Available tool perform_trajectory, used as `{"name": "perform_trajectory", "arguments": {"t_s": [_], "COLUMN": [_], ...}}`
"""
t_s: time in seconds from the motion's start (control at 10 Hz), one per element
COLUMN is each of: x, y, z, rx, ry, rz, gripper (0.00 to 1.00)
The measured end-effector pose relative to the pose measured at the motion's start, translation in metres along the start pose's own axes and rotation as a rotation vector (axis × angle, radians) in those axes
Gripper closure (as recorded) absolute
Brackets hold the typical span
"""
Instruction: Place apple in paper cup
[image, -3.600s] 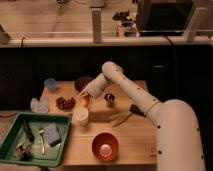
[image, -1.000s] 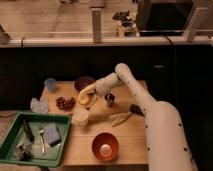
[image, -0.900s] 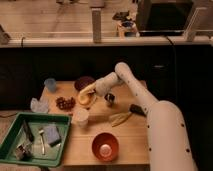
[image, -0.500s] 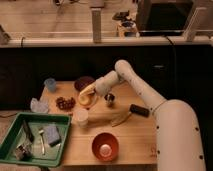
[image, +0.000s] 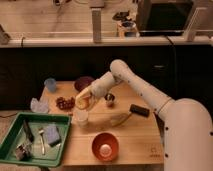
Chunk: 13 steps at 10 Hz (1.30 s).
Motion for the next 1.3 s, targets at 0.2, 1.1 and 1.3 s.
{"name": "perform_trajectory", "arguments": {"t_s": [0.2, 1.1, 1.3], "x": [-0.006, -0.001, -0.001], "y": [0.000, 0.014, 0.014], "z": [0.009, 0.033, 0.036], "rx": [-0.065, -0.225, -0.238], "ry": [0.039, 0.130, 0.120], "rz": [-0.013, -0.020, -0.021], "gripper": [1.00, 0.49, 0.32]}}
